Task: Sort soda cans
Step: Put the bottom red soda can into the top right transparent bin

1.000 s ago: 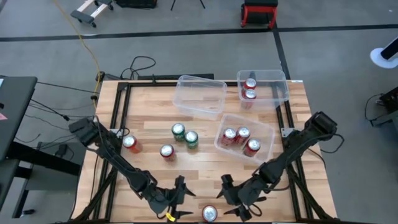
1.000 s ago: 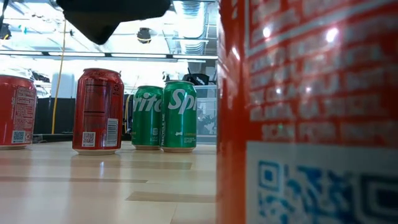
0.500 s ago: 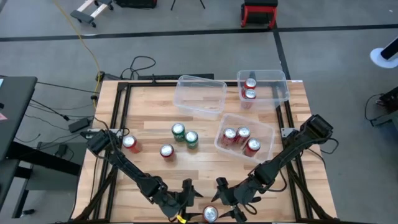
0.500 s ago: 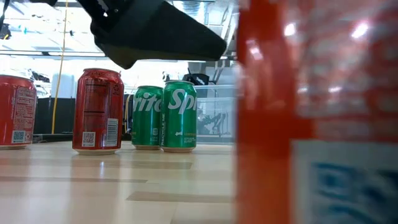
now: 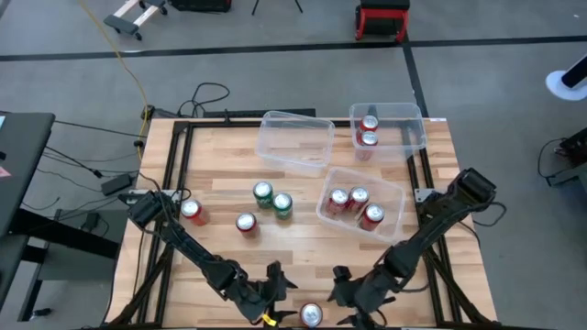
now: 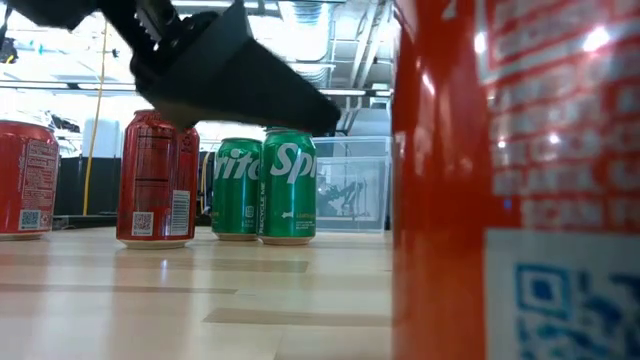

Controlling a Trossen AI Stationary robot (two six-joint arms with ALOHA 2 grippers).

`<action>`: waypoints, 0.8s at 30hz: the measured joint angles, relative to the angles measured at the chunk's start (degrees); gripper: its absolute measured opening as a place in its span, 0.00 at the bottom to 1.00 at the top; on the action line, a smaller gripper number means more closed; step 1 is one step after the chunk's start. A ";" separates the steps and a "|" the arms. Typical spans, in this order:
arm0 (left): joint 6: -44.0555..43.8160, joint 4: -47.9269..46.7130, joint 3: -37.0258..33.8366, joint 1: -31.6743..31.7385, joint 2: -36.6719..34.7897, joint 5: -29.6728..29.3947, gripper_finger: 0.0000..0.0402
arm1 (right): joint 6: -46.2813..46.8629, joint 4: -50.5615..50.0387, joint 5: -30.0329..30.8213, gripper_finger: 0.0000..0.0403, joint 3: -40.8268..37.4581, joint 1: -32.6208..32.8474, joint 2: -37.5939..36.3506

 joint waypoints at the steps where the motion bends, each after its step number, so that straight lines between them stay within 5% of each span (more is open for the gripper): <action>1: -0.38 -0.71 0.00 0.00 0.00 -0.02 0.80 | 1.17 -1.73 0.46 0.83 0.00 0.77 -0.34; 4: -1.61 -1.64 0.00 0.00 0.00 -0.02 0.80 | 2.82 -2.34 0.48 0.82 0.00 2.91 -0.33; 9: -4.61 -1.59 0.00 0.00 0.00 -0.04 0.80 | -2.45 8.67 -12.07 0.75 0.00 2.99 1.35; 24: -12.00 -2.22 0.00 -0.24 0.00 -0.07 0.80 | -5.78 26.56 -24.54 0.58 -0.04 -6.93 12.90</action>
